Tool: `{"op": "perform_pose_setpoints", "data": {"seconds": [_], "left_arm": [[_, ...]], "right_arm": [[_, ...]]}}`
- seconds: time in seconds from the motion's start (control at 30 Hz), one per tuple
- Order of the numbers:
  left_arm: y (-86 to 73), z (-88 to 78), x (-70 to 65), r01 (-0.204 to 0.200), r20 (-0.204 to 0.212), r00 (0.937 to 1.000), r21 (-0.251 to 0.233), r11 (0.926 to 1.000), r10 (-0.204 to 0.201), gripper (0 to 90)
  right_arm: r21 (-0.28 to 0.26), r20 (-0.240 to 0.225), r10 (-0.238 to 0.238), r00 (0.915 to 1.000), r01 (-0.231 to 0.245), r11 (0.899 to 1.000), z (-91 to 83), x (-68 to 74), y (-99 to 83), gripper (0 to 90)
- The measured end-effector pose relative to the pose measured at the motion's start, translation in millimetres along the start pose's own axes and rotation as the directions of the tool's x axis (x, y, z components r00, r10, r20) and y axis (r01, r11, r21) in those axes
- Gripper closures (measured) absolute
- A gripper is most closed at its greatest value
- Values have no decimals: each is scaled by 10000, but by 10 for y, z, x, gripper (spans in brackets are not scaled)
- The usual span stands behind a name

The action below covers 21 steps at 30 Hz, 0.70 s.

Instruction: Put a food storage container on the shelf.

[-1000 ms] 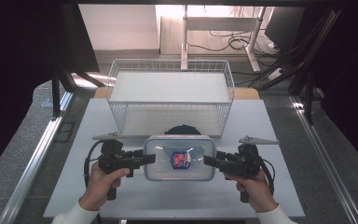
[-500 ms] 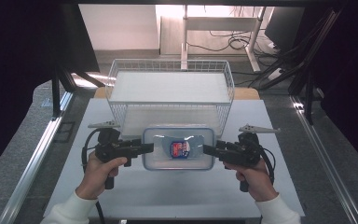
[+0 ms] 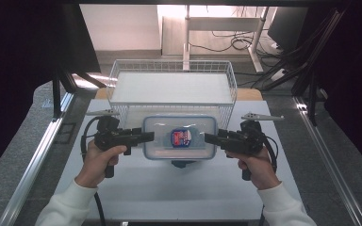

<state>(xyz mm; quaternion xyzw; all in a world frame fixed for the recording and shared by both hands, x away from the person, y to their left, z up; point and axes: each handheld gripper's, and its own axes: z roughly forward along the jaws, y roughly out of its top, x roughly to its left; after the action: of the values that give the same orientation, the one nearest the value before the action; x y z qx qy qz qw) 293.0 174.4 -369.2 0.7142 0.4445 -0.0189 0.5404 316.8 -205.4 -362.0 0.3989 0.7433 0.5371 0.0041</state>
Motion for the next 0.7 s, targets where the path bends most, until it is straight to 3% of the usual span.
{"op": "perform_pose_setpoints", "data": {"seconds": [0.7], "left_arm": [[426, -21, 19, -347, -2, 9994, -325, 9989, 348, 495]], "right_arm": [[-379, 1, -320, 9995, 320, 9988, -2, -50, 404, 445]]}}
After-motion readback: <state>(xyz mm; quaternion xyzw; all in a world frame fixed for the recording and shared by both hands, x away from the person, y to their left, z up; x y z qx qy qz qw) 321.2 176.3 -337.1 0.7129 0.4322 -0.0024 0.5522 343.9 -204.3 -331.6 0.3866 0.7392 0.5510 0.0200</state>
